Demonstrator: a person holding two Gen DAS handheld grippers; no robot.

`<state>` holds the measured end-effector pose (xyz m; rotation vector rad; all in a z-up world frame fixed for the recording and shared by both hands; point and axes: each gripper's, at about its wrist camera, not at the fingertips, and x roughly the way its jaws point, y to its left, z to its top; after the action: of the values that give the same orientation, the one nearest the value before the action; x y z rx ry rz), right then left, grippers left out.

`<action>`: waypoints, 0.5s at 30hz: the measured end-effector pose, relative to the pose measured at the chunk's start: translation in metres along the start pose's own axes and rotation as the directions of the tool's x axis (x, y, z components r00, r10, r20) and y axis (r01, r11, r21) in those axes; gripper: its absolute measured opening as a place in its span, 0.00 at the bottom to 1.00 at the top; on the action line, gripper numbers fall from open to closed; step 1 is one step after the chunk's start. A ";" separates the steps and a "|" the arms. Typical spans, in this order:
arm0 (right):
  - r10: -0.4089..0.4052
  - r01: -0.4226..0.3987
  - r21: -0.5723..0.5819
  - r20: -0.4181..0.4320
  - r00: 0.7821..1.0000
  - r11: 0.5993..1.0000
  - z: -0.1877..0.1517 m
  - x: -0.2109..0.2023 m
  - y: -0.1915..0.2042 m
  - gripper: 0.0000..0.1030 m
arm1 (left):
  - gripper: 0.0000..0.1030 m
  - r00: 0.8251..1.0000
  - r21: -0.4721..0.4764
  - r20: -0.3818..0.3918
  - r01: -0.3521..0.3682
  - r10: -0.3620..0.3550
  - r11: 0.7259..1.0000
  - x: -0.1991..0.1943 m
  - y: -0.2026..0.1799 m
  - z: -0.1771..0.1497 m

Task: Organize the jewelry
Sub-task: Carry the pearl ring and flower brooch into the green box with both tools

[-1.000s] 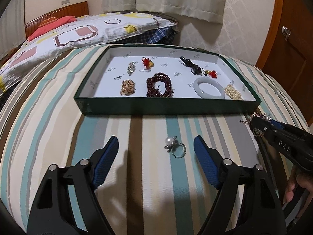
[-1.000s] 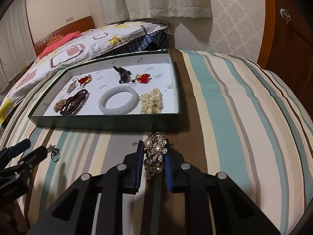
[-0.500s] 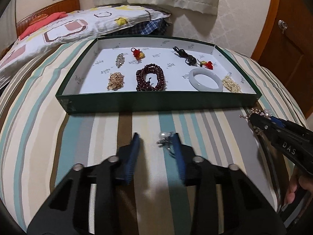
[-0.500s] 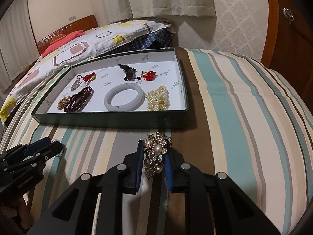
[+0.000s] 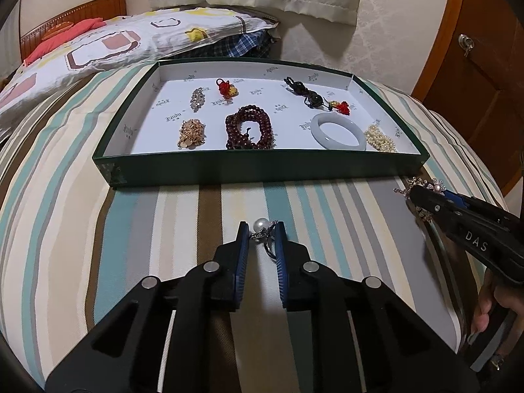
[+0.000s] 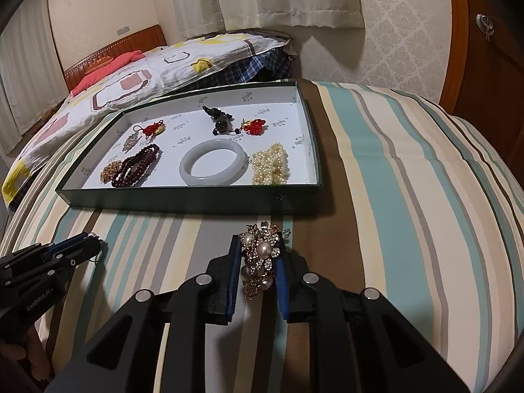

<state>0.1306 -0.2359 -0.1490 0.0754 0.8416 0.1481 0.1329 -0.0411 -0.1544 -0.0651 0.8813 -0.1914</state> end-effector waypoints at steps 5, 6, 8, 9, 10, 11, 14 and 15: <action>0.000 0.000 0.000 0.007 1.000 1.000 0.001 -0.002 0.002 0.20 | 0.15 1.000 -0.005 0.005 -0.003 0.003 1.000 -0.001 0.001 0.001; 0.000 0.000 0.000 0.009 1.000 1.000 0.001 -0.003 0.004 0.20 | 0.15 1.000 -0.005 0.007 -0.003 0.003 1.000 -0.002 0.002 0.001; 0.003 -0.003 0.002 0.013 1.000 1.000 0.002 -0.004 0.005 0.20 | 0.15 1.000 -0.005 0.012 -0.005 0.005 1.000 -0.004 0.002 0.001; 0.005 -0.005 0.002 0.015 1.000 1.000 0.002 -0.005 0.006 0.20 | 0.15 1.000 -0.005 0.014 -0.005 0.005 1.000 -0.005 0.002 0.001; 0.006 -0.006 0.002 0.018 1.000 1.000 0.002 -0.006 0.007 0.20 | 0.15 1.000 -0.005 0.017 -0.006 0.007 1.000 -0.006 0.002 0.001; 0.008 -0.008 0.002 0.021 1.000 1.000 0.002 -0.007 0.007 0.20 | 0.15 1.000 -0.004 0.019 -0.008 0.008 1.000 -0.007 0.002 0.001; 0.010 -0.010 -0.001 0.028 1.000 1.000 0.003 -0.009 0.008 0.20 | 0.15 1.000 -0.003 0.029 -0.010 0.010 1.000 -0.011 0.002 0.000; 0.011 -0.011 -0.002 0.031 0.999 1.000 0.004 -0.010 0.008 0.20 | 0.15 0.999 -0.003 0.031 -0.011 0.011 1.000 -0.012 0.003 0.001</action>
<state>0.1257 -0.2295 -0.1380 0.0802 0.8101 0.1577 0.1261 -0.0361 -0.1452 -0.0658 0.8507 -0.1786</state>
